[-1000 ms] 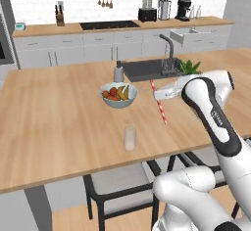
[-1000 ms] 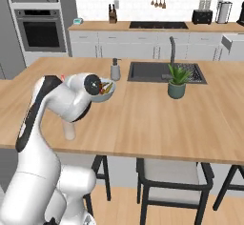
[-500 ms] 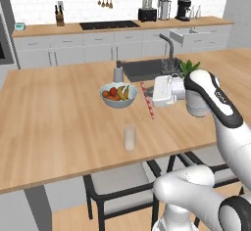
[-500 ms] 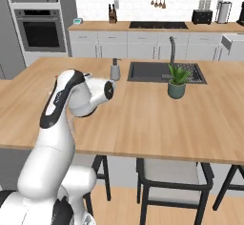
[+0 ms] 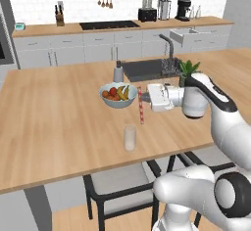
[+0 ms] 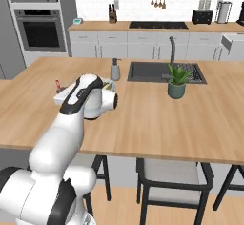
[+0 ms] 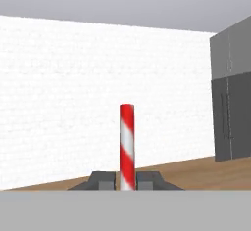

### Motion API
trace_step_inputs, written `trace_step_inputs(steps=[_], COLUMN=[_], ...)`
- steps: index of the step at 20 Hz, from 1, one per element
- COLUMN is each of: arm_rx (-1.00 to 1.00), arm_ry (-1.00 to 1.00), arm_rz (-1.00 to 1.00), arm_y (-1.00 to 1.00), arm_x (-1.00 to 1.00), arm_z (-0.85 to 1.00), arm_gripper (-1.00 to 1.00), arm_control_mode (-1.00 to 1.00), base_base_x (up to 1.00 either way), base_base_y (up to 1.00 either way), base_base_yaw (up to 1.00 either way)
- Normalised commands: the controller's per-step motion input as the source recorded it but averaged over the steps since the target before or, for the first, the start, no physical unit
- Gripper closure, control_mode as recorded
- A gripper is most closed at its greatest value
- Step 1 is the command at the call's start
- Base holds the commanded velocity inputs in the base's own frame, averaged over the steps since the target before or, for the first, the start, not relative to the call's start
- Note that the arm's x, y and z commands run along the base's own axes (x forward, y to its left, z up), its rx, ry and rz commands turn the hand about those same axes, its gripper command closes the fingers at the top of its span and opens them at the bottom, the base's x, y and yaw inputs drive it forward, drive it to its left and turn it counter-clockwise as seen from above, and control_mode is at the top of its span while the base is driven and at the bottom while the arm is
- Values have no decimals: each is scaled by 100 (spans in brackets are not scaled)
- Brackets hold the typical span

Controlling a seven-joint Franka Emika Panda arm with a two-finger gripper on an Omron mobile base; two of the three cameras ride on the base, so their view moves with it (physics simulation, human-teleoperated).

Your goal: Take a straw from the drawer in front and place it inside the glass cup on the dining counter.

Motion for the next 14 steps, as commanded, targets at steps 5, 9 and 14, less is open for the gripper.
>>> trace_step_inputs(steps=[5, 9, 14], arm_rx=[11, 0, -4], arm_ry=[10, 6, 2], arm_rz=[8, 1, 0], arm_y=[21, 26, 7], arm_x=[36, 40, 21], arm_z=[-21, -5, -27], arm_gripper=[100, 100, 100], arm_control_mode=[-100, -100, -100], base_base_x=[0, 0, 0], base_base_y=[0, 0, 0], base_base_yaw=[0, 0, 0])
